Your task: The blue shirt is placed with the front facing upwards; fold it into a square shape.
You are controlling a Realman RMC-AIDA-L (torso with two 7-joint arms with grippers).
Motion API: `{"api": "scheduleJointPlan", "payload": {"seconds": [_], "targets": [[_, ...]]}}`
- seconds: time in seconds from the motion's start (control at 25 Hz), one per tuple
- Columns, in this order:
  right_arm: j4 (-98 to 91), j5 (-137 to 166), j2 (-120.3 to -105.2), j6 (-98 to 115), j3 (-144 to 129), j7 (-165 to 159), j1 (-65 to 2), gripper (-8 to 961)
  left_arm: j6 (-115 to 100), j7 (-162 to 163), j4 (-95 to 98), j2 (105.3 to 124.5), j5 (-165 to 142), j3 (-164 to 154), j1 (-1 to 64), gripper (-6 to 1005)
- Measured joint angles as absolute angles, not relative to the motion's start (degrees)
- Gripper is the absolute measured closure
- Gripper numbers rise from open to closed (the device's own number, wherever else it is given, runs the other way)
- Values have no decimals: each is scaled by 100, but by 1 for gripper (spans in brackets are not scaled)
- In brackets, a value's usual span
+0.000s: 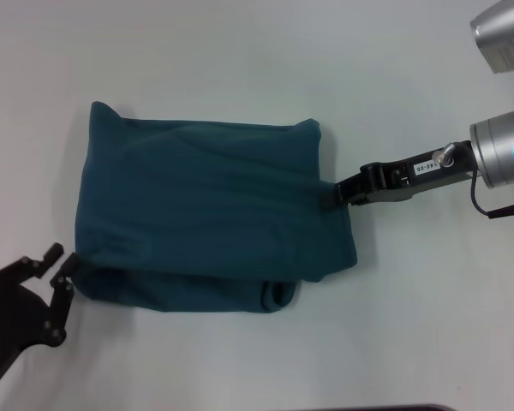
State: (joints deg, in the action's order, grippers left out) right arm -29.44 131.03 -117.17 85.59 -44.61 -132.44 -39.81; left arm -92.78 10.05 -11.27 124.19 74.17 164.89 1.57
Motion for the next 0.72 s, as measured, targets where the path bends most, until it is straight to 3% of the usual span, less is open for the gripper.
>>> {"api": "scheduleJointPlan", "payload": {"seconds": [0.16,0.36,0.56,0.72], "targets": [[-2944,13105,-11681,8634,-4441,-13243,-3950,863,-9258,1018,-1063,12421,7633,16488,149,826],[-2922,13105,-11551,8690,-4283,-13242,-3908,631,-9389,1356,-1083,12405,7882,16487,116,687],[-2956,13104,-11467,8823,-3998,-13154,-3884,500,-9700,2467,-1416,12392,7870,16470,172,533],[-2960,13110,-11487,8788,-4041,-13049,-3926,500,-9985,3554,-1784,12396,7830,16332,237,390]]}}
